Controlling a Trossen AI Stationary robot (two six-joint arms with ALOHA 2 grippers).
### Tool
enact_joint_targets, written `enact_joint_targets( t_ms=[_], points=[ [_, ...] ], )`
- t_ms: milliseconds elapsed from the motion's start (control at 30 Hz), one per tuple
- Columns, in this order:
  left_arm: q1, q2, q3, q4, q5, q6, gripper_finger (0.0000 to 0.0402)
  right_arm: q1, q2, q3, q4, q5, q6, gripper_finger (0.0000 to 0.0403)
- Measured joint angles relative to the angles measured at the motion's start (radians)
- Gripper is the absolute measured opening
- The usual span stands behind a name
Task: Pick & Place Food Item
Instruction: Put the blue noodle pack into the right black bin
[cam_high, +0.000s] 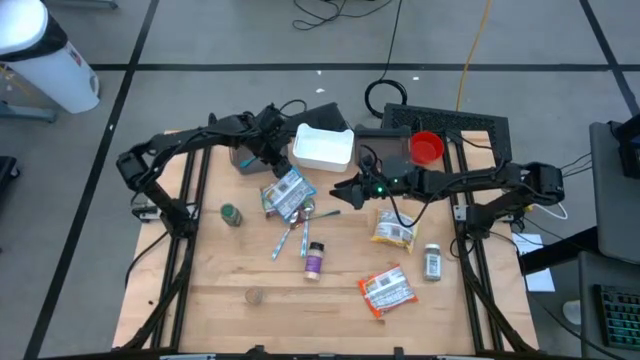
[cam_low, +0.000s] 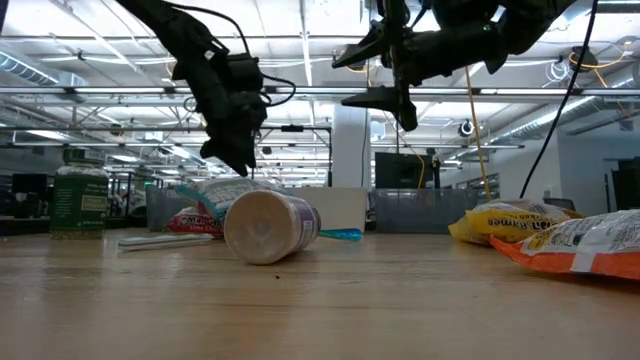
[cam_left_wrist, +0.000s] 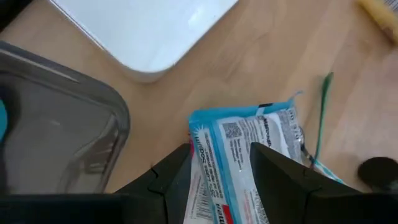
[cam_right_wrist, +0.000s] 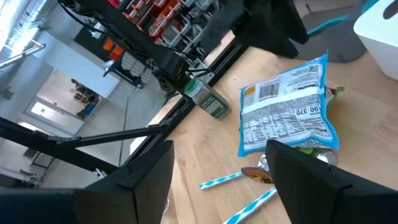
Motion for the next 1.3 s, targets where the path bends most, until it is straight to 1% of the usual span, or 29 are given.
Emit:
enact_joint_targets(
  t_ms=[267,367,500,900,1033,1300],
  points=[
    [-0.026,0.078,0.000,0.060,-0.025,-0.025,0.0170,-0.025,0.000,0.000,-0.007,-0.006,-0.026,0.0245],
    [-0.027,0.092,0.000,0.072,-0.027,-0.040,0.0170,-0.048,0.000,0.000,-0.006,-0.062,-0.034,0.0242],
    [-0.023,0.091,0.000,0.080,-0.065,-0.045,0.0170,-0.067,0.000,0.000,-0.008,-0.106,-0.043,0.0242],
    [-0.025,0.091,0.000,0.090,-0.047,-0.046,0.0168,-0.067,0.000,0.000,-0.007,-0.106,-0.075,0.0238],
    [-0.024,0.091,0.000,0.090,-0.047,-0.040,0.0143,-0.067,0.000,0.000,-0.007,-0.106,-0.076,0.0238],
    [-0.024,0.091,0.000,0.090,-0.045,-0.040,0.0062,-0.065,0.000,0.000,-0.007,-0.105,-0.076,0.0238]
  ],
)
